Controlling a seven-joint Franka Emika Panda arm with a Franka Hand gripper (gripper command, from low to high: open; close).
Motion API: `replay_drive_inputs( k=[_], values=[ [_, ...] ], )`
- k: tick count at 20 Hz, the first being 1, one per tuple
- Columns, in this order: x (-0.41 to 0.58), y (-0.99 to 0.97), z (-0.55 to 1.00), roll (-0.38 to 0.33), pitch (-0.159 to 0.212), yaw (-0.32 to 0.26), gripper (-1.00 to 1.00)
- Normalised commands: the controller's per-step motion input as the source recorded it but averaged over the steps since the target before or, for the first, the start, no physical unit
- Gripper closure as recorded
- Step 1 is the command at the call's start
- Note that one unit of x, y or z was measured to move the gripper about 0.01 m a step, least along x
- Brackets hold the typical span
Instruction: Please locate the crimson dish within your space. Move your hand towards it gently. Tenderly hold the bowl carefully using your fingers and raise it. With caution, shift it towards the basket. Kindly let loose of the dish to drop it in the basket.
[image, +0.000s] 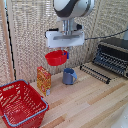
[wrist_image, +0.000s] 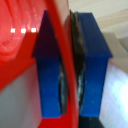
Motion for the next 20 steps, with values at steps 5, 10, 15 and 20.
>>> replay_drive_inputs(
  k=[5,10,15,20],
  values=[
    [0.053,0.76,0.16,0.071,-0.158,0.000,1.00],
    [0.125,0.89,0.01,0.004,-0.112,0.000,1.00],
    [0.158,0.97,-0.02,0.000,-0.008,0.005,1.00],
    [0.179,1.00,-0.15,-0.007,0.055,0.003,1.00]
  ],
)
